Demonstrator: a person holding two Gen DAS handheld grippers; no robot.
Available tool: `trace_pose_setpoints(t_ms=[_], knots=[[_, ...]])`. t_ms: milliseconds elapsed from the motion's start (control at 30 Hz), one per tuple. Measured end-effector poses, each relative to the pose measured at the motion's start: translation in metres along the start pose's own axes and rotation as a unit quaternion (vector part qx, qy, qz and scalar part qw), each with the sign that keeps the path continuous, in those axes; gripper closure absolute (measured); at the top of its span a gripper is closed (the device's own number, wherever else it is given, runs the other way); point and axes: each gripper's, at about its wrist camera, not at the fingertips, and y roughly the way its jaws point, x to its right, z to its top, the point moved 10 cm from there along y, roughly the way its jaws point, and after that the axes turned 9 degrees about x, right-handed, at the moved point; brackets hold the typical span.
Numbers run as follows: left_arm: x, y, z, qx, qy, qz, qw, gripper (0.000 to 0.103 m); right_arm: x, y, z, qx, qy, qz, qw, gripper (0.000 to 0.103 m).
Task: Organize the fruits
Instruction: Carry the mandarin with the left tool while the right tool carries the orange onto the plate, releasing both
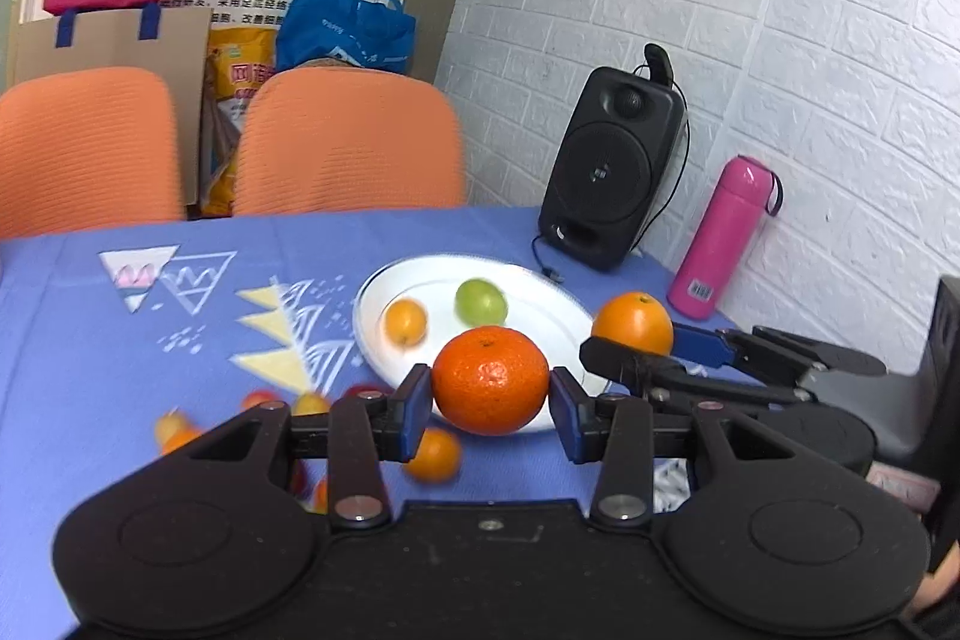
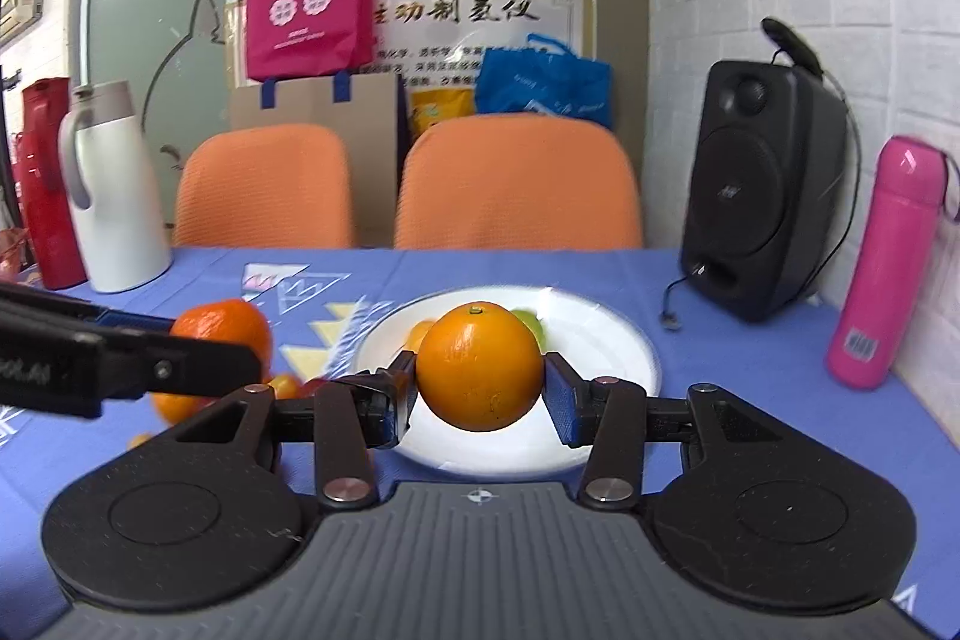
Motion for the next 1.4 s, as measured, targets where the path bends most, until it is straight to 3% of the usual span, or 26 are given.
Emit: trace_pose_setpoints(t_ms=[467,633,1133,1400], knots=[[-0.011,0.103,-0.008,-0.036,-0.004,0.022,0.9991,0.006,0.044,0.062,-0.023,-0.034,-0.041,-0.005,0.999,0.026],[-0.012,0.127,-0.01,-0.044,0.009,0.03,0.9985,0.006,0.05,0.081,-0.031,-0.047,-0.03,0.008,0.998,0.026],[-0.016,0.153,-0.02,-0.058,0.018,0.034,0.9976,0.005,0.053,0.11,-0.043,-0.069,-0.04,0.024,0.997,0.026],[-0.019,0.159,-0.024,-0.065,-0.003,0.026,0.9975,0.004,0.05,0.115,-0.044,-0.075,-0.061,0.028,0.995,0.026]])
